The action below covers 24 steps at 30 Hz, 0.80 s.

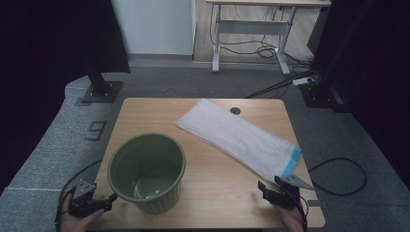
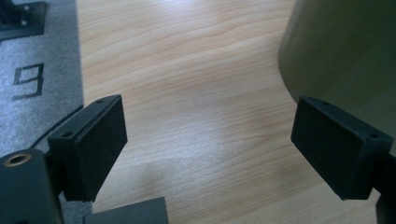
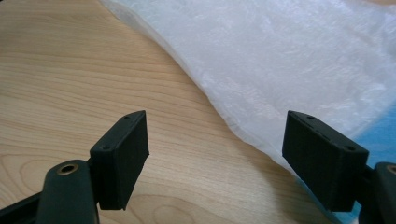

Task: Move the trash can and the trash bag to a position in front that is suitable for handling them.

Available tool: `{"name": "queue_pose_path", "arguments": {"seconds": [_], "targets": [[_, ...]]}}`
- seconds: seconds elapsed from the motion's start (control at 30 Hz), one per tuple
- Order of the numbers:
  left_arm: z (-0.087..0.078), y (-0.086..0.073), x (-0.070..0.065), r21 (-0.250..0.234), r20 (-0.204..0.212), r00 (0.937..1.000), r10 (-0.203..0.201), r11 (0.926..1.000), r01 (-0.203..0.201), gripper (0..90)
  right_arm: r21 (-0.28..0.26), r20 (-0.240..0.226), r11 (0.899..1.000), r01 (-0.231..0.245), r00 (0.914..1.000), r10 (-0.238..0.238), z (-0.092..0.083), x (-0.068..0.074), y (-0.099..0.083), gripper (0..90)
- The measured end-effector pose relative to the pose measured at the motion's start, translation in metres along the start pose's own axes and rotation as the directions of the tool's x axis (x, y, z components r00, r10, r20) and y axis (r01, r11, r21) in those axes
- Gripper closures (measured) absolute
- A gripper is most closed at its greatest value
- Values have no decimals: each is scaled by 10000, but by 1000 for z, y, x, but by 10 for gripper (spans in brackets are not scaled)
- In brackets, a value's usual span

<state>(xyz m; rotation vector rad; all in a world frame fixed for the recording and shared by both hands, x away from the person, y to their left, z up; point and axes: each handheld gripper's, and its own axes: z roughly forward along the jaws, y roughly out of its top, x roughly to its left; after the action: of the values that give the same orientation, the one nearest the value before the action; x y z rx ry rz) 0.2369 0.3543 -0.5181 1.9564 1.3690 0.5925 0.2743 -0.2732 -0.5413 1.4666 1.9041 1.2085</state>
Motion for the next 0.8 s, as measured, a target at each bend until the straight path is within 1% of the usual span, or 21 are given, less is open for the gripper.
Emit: {"name": "queue_pose_path", "arguments": {"seconds": [0.07,0.1,0.17,0.27,0.3,0.33,0.37,0.4,0.43,0.47,0.5,0.53,0.57,0.6,0.63,0.67,0.7,0.73,0.77,0.8], "targets": [[-2,0,-2,47,80,9999,124,9999,-125,88,32,49,10000,17,10000,-17,0,-1,0,226],[-4,0,-2,6,181,9998,87,10000,-87,79,142,35,9999,22,10000,-22,0,-2,-1,227],[-14,-2,-2,-174,269,9996,95,9998,-91,78,223,28,9996,-145,9999,144,1,-5,-1,229],[-26,-6,-2,-370,437,9987,279,9990,-263,78,148,35,9995,-288,9996,287,-1,-8,-1,232],[-31,-10,-4,-448,620,9974,375,9984,-348,78,94,5,9992,-395,9992,395,-1,-10,-1,232],[-33,-12,-6,-457,769,9958,505,9978,-471,78,94,5,9992,-395,9992,395,-1,-10,-1,232],[-36,-14,-9,-509,1005,9928,646,9969,-597,78,117,-14,9990,-435,9991,435,-1,-10,-1,232],[-41,-17,-18,-666,1549,9813,1146,9922,-1054,79,193,-62,9990,-395,9992,397,0,-10,-1,232],[-41,-17,-18,-666,1549,9813,1146,9922,-1054,82,193,-62,9990,-395,9992,397,0,-10,-1,232],[-44,-17,-24,-763,1988,9663,1634,9856,-1510,82,215,-71,9991,-366,9993,367,1,-10,0,232],[-45,-16,-30,-852,2263,9518,2072,9776,-1926,84,237,-97,9992,-324,9994,327,2,-10,1,232],[-46,-15,-35,-915,2431,9419,2316,9722,-2155,85,263,-123,9992,-313,9994,316,3,-10,1,232],[-47,-13,-42,-1064,2695,9274,2594,9652,-2390,92,266,-164,9992,-288,9994,293,4,-9,3,232],[-47,-11,-46,-1174,2850,9188,2732,9612,-2495,92,266,-164,9992,-288,9994,293,4,-9,3,232],[-46,-7,-52,-1329,3130,9031,2941,9551,-2649,93,268,-181,9993,-264,9995,269,4,-9,3,232],[-44,-5,-56,-1422,3258,8961,3013,9527,-2687,94,250,-217,9995,-186,9996,191,4,-9,3,232],[-41,0,-62,-1521,3404,8858,3155,9481,-2792,95,218,-240,9996,-155,9996,160,5,-8,3,232],[-39,3,-65,-1571,3507,8792,3226,9458,-2844,106,204,-257,9998,-75,9996,80,4,-8,3,232],[-35,7,-71,-1599,3653,8697,3319,9428,-2926,109,194,-251,9998,-41,9997,46,4,-7,3,232],[-32,10,-73,-1565,3704,8641,3408,9399,-3035,82,174,-237,9998,-33,9997,37,4,-7,3,232]]}}
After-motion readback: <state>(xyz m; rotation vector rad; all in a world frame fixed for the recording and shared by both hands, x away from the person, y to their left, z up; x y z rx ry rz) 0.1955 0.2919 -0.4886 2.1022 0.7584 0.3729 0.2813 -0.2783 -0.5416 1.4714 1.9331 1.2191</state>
